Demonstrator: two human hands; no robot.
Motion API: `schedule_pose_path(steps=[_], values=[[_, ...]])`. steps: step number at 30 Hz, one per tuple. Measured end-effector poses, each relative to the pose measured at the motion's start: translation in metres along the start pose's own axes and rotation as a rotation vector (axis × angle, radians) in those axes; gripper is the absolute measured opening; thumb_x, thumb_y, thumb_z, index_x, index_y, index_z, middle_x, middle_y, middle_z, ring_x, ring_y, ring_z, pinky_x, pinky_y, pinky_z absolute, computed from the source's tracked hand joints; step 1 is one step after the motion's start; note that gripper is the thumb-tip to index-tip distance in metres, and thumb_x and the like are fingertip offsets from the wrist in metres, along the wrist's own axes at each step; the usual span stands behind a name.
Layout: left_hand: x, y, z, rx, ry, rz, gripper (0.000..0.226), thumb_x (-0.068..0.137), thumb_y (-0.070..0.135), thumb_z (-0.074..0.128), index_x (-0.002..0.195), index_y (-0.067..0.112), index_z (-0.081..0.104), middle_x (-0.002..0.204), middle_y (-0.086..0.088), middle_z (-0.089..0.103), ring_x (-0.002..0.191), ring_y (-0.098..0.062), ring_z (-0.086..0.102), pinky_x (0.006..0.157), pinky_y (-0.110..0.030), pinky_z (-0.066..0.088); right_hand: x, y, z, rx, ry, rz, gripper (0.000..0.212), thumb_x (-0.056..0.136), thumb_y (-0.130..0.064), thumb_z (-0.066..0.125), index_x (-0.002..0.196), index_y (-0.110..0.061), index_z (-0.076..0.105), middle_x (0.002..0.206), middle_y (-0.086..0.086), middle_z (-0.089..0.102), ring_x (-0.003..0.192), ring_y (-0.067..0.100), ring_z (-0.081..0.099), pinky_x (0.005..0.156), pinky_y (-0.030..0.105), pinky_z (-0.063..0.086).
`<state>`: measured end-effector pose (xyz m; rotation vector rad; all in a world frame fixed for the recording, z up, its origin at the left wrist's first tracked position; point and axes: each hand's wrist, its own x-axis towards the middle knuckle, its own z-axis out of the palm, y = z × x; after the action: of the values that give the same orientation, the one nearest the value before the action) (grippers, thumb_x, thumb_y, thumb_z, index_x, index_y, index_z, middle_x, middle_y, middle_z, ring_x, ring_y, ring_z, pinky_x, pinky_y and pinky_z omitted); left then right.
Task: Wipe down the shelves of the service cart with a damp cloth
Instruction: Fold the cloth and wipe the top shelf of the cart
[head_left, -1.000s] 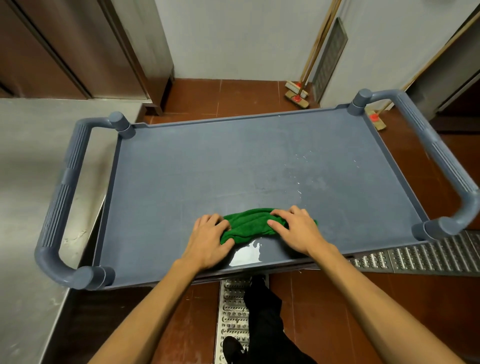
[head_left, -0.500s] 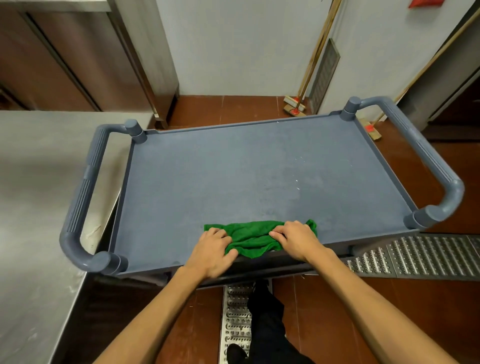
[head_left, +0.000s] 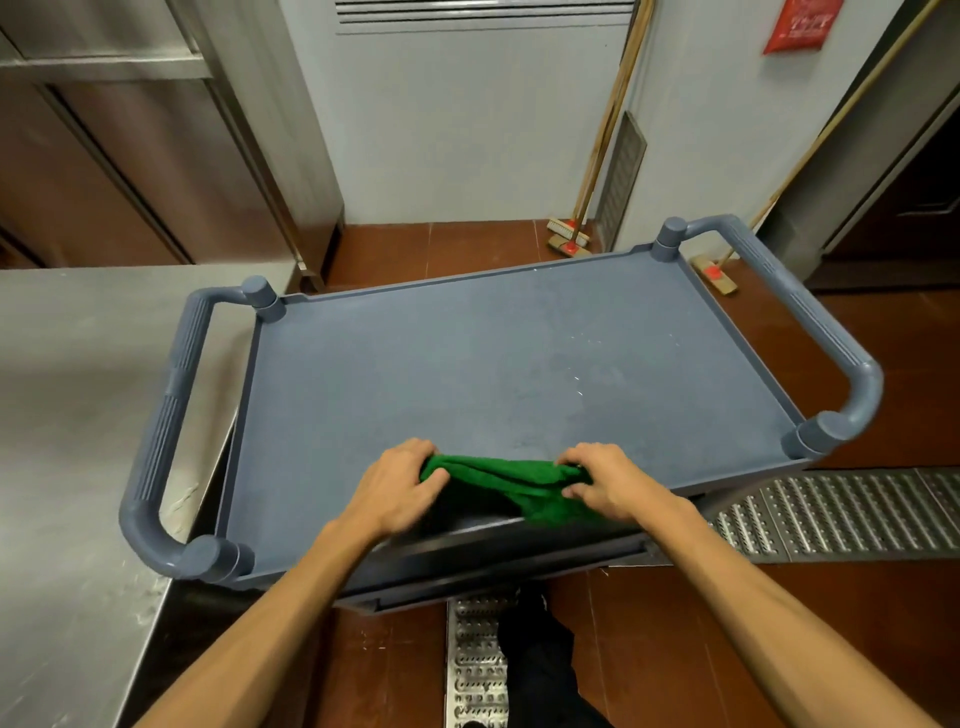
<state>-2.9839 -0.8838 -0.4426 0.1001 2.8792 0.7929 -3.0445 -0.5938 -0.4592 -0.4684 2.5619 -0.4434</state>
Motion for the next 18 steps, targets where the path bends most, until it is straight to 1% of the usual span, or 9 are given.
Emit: schedule_pose_path(steps=[3, 5, 8, 10, 12, 13, 16, 18], values=[[0.024, 0.001, -0.015, -0.043, 0.014, -0.005, 0.029, 0.076, 0.049, 0.038, 0.071, 0.022, 0.048, 0.071, 0.007, 0.052, 0.073, -0.022, 0.053, 0.068, -0.038, 0.045, 0.003, 0.008, -0.020, 0.086, 0.076, -0.005, 0.021, 0.089, -0.020, 0.069, 0.109, -0.017, 0.070, 0.105, 0.012, 0.070, 0.103, 0.030, 0.062, 0.079, 0.030, 0.042], [0.041, 0.006, -0.022, -0.076, 0.021, -0.002, 0.025, 0.080, 0.044, 0.042, 0.070, 0.022, 0.050, 0.068, 0.007, 0.053, 0.070, -0.019, 0.054, 0.067, -0.038, 0.046, 0.004, 0.012, -0.034, 0.131, 0.112, -0.009, 0.017, 0.091, -0.020, 0.066, 0.107, -0.017, 0.069, 0.098, 0.014, 0.067, 0.094, 0.030, 0.060, 0.071, 0.028, 0.036], [0.070, 0.019, -0.030, -0.159, 0.025, -0.013, 0.022, 0.082, 0.040, 0.046, 0.067, 0.024, 0.051, 0.064, 0.006, 0.055, 0.066, -0.014, 0.054, 0.066, -0.037, 0.045, 0.008, 0.018, -0.062, 0.209, 0.139, 0.003, 0.013, 0.094, -0.016, 0.061, 0.106, -0.017, 0.066, 0.089, 0.009, 0.056, 0.084, 0.022, 0.051, 0.066, 0.027, 0.029], [0.092, 0.030, -0.033, -0.185, 0.025, -0.007, 0.026, 0.082, 0.042, 0.047, 0.067, 0.021, 0.052, 0.064, 0.004, 0.057, 0.066, -0.017, 0.055, 0.067, -0.038, 0.046, 0.017, 0.027, -0.081, 0.261, 0.158, 0.024, 0.010, 0.093, -0.012, 0.058, 0.097, -0.019, 0.064, 0.084, 0.003, 0.058, 0.080, 0.019, 0.051, 0.061, 0.027, 0.031], [0.116, 0.043, -0.035, -0.191, 0.038, 0.009, 0.034, 0.082, 0.045, 0.044, 0.068, 0.016, 0.053, 0.064, 0.002, 0.058, 0.067, -0.020, 0.056, 0.067, -0.040, 0.048, 0.027, 0.037, -0.100, 0.304, 0.180, 0.045, 0.013, 0.093, -0.009, 0.056, 0.091, -0.021, 0.059, 0.078, -0.002, 0.059, 0.076, 0.018, 0.053, 0.057, 0.017, 0.035], [0.129, 0.048, -0.037, -0.195, 0.042, 0.016, 0.038, 0.083, 0.047, 0.042, 0.068, 0.014, 0.052, 0.064, 0.000, 0.058, 0.067, -0.021, 0.057, 0.067, -0.042, 0.048, 0.034, 0.043, -0.110, 0.318, 0.198, 0.051, 0.014, 0.092, -0.007, 0.055, 0.091, -0.020, 0.058, 0.078, -0.002, 0.060, 0.076, 0.018, 0.053, 0.057, 0.016, 0.035], [0.169, 0.063, -0.039, -0.214, 0.048, 0.030, 0.044, 0.089, 0.045, 0.038, 0.069, 0.009, 0.051, 0.065, -0.008, 0.059, 0.067, -0.025, 0.057, 0.066, -0.047, 0.048, 0.056, 0.060, -0.136, 0.337, 0.254, 0.070, 0.013, 0.092, -0.007, 0.054, 0.096, -0.018, 0.060, 0.086, 0.002, 0.065, 0.079, 0.019, 0.056, 0.062, 0.022, 0.039], [0.195, 0.070, -0.039, -0.206, 0.065, 0.039, 0.041, 0.093, 0.042, 0.038, 0.071, 0.010, 0.051, 0.067, -0.006, 0.058, 0.067, -0.024, 0.056, 0.066, -0.047, 0.048, 0.075, 0.073, -0.152, 0.347, 0.274, 0.079, 0.017, 0.091, -0.008, 0.055, 0.094, -0.025, 0.059, 0.087, 0.003, 0.067, 0.081, 0.021, 0.059, 0.069, 0.030, 0.044]])
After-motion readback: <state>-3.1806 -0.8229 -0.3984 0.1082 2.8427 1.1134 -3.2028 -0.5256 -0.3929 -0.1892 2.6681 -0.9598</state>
